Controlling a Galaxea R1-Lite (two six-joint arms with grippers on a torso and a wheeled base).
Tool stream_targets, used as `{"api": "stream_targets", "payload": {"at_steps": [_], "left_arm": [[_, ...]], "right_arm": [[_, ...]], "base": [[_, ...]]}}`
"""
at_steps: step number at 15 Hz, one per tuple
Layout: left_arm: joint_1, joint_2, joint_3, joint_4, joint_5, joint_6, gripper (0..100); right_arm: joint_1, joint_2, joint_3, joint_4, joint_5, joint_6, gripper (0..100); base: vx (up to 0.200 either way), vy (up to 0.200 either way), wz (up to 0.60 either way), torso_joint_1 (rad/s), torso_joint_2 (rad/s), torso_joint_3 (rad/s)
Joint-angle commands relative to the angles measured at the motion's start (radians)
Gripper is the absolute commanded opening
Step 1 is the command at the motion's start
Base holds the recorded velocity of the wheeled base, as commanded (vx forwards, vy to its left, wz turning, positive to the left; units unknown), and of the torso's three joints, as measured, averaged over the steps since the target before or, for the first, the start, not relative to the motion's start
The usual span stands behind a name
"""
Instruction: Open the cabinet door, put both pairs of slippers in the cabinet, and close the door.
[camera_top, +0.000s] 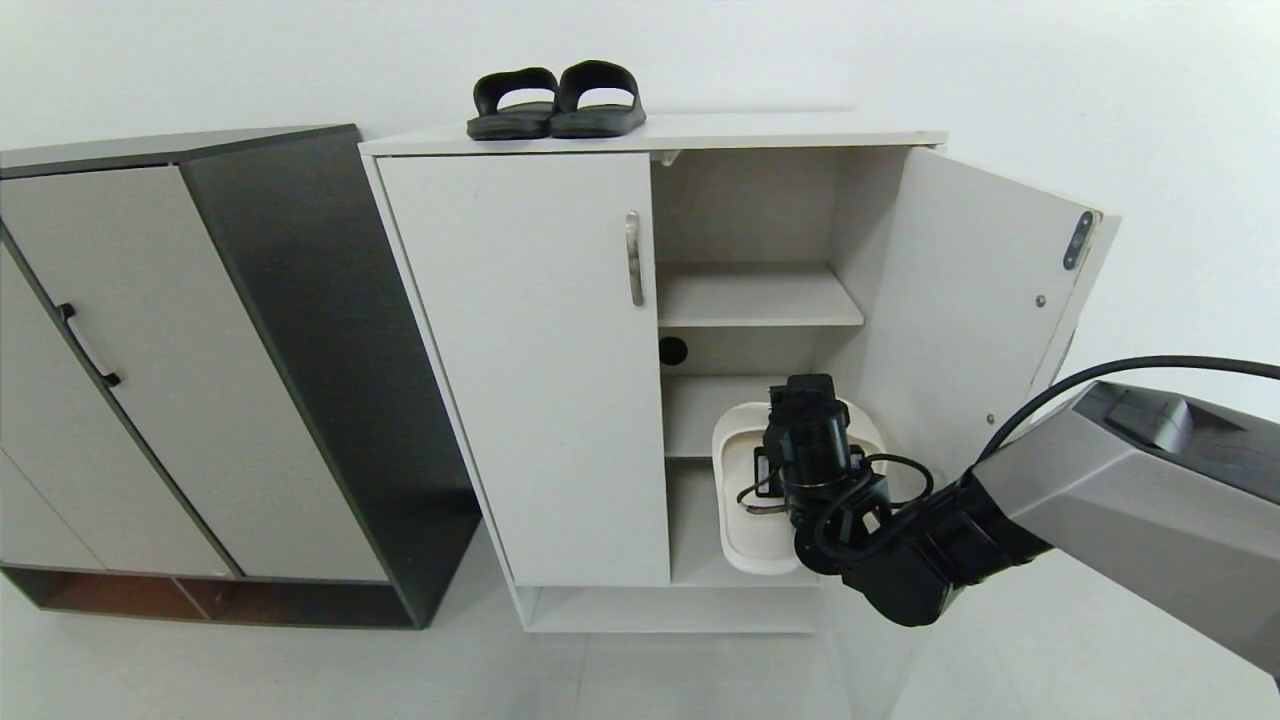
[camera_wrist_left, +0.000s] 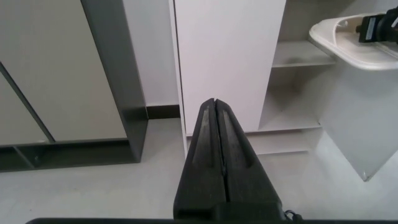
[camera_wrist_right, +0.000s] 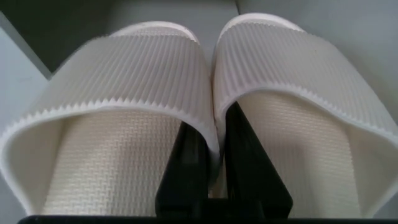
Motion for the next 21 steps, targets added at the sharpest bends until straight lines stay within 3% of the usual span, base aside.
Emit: {"api": "stream_targets", "payload": {"at_steps": [1,21], "left_arm": [[0.000,0.002,0.000,0.000,0.001,-0.002,0],[0.000,0.002,0.000,0.000,0.009,-0.011,0]], "right_arm": [[-0.007,-0.002,0.012,0.000,-0.003,-0.003,0],[-0.067,-0.038,0.070,-0.002,0.045,-0.025,0]], "base": [[0.000,0.000,0.00,0.000,0.00,0.000],[0.000,0.000,0.00,0.000,0.00,0.000]]}}
